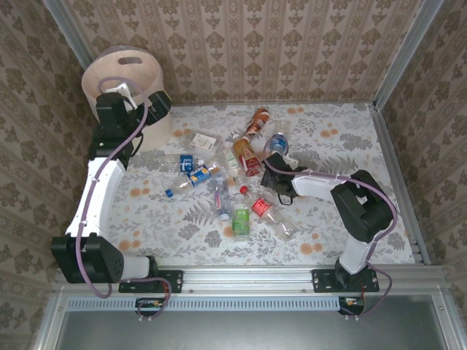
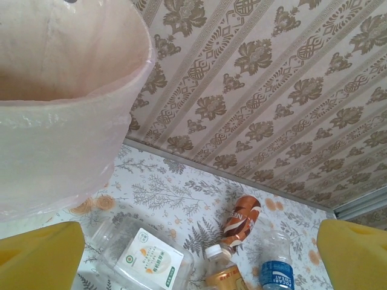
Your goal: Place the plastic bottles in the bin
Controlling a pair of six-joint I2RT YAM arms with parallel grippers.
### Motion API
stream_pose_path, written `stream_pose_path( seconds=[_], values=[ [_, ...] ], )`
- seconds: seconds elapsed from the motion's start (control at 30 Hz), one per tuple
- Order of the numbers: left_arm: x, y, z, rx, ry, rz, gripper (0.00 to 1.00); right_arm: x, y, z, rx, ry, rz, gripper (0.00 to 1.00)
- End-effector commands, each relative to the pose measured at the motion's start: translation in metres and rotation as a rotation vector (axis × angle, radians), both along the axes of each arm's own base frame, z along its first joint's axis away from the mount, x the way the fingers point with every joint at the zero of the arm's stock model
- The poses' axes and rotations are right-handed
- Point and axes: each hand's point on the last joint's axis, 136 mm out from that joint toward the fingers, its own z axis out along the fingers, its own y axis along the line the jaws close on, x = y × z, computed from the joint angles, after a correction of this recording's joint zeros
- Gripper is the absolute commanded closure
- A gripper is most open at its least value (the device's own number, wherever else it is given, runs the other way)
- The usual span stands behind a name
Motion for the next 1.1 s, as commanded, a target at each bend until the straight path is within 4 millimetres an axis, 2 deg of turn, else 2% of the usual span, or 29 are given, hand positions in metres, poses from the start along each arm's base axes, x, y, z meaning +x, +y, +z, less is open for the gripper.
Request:
stream_pose_path(
  seconds=[0.0,0.1,0.23,0.4,0.53,0.73,0.93,1.07],
  values=[
    [-0.005,0.001,0.003,0.031,-0.006,0.003,0.0,-0.005,-0.014,0.006,-0.018,-0.003,0.034,0.18],
    [-0.004,0.0,0.002,0.034,-0.003,0.004,0.0,-0.005,-0.013,0.005,-0.02,0.007,0.078,0.14],
    [-0.003,0.001,-0.001,0.033,0.005,0.005,0.0,0.0,-0.025,0.004,-0.065,0.011,0.043,0.09],
    [0.0,-0.001,-0.005,0.031,0.017,0.001,0.0,0.022,-0.02,0.011,-0.039,-0.06,0.045,0.09],
    [0.0,-0.001,-0.008,0.035,0.024,0.0,0.0,0.034,-0.019,0.009,-0.058,-0.074,0.041,0.11],
    [0.0,-0.001,-0.012,0.044,0.035,0.0,0.0,0.038,-0.023,0.006,-0.09,-0.08,0.027,0.25],
    [0.001,-0.006,-0.015,0.043,0.045,-0.016,0.0,0.025,-0.03,0.011,-0.111,-0.098,0.061,0.39],
    [0.003,-0.015,-0.016,0.035,0.046,-0.05,0.0,0.018,-0.03,0.024,-0.098,-0.16,0.118,0.47]
  ],
)
